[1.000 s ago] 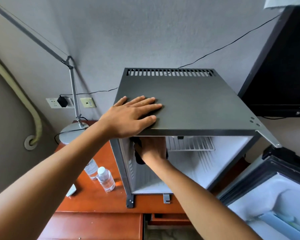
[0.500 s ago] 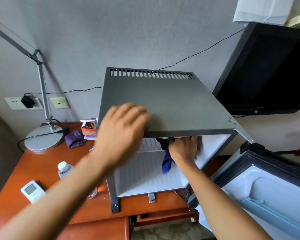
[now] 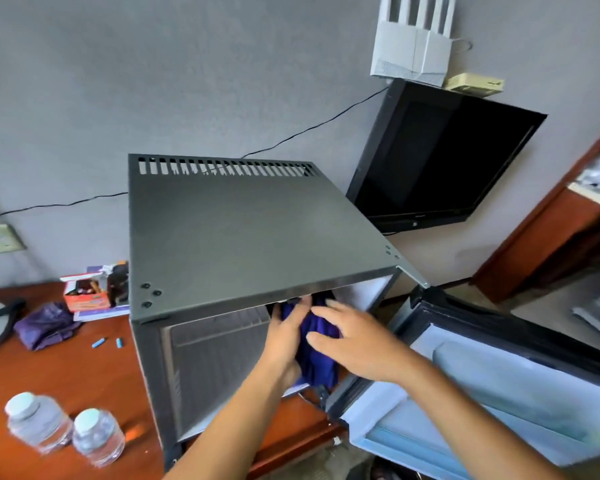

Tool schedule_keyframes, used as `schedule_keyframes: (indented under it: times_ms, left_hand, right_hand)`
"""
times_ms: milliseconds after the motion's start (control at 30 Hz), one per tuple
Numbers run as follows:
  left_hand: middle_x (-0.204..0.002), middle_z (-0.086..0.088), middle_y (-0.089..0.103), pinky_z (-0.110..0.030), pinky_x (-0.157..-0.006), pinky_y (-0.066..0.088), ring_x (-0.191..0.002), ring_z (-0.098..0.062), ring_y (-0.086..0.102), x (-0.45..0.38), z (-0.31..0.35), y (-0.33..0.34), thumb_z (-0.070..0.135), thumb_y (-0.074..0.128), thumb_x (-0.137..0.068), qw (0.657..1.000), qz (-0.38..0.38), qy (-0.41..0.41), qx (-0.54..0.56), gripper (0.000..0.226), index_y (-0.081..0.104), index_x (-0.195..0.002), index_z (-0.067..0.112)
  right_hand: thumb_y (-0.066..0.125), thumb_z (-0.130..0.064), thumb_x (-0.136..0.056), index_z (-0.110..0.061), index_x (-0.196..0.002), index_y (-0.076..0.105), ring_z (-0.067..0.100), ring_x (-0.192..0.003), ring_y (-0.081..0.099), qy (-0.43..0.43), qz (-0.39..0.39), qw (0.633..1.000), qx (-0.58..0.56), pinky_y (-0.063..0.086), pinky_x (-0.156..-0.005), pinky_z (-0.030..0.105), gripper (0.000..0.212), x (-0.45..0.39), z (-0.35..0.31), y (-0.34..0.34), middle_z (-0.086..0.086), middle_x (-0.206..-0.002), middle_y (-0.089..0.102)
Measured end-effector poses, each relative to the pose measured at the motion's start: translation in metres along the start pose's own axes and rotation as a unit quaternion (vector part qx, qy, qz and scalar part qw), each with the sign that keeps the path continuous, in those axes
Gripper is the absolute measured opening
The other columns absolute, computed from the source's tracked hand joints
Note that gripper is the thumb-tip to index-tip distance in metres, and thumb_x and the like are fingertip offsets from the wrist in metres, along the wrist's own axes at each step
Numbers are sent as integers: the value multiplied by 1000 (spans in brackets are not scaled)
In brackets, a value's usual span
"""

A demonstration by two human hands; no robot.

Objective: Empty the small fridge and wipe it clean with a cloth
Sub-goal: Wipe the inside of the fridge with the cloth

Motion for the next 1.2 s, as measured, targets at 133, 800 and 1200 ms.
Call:
schedule_keyframes:
  times_ms: [133,800,1200]
  left_hand:
    - [-101,-15,77,-36,-61,60,-80,-27,76,-16,6,13,21,69,-95,996,70,44,-25,32,63,-121,4]
    - [-141,24,55,-24,-115,35,-130,11,47,-50,-48,87,30,44,-110,929,68,283,-227,38,45,-148,29]
    - [-122,-1,73,-43,-104,50,-115,-27,68,3,-131,38,21,67,-95,953,140,238,-125,24,70,-115,34]
  right_hand:
    - [56,-31,-81,-26,-87,70,23,-80,67,-100,301,941,118,54,-72,38,16,-6,-16,-103,-5,-85,72]
    - [16,-65,-96,-41,-158,7,30,-155,-3,-58,15,983,173,20,-114,59,67,-125,45,-97,-4,-169,1]
    - [12,-66,-93,-41,-157,8,31,-154,2,-69,22,982,174,23,-112,60,69,-130,45,-95,-5,-168,6]
Point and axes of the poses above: each hand's wrist, its own x-axis away from the middle knuckle, its own y-axis out of the palm, z = x × y, the point moved 4 cm from there along -x, towards the middle knuckle
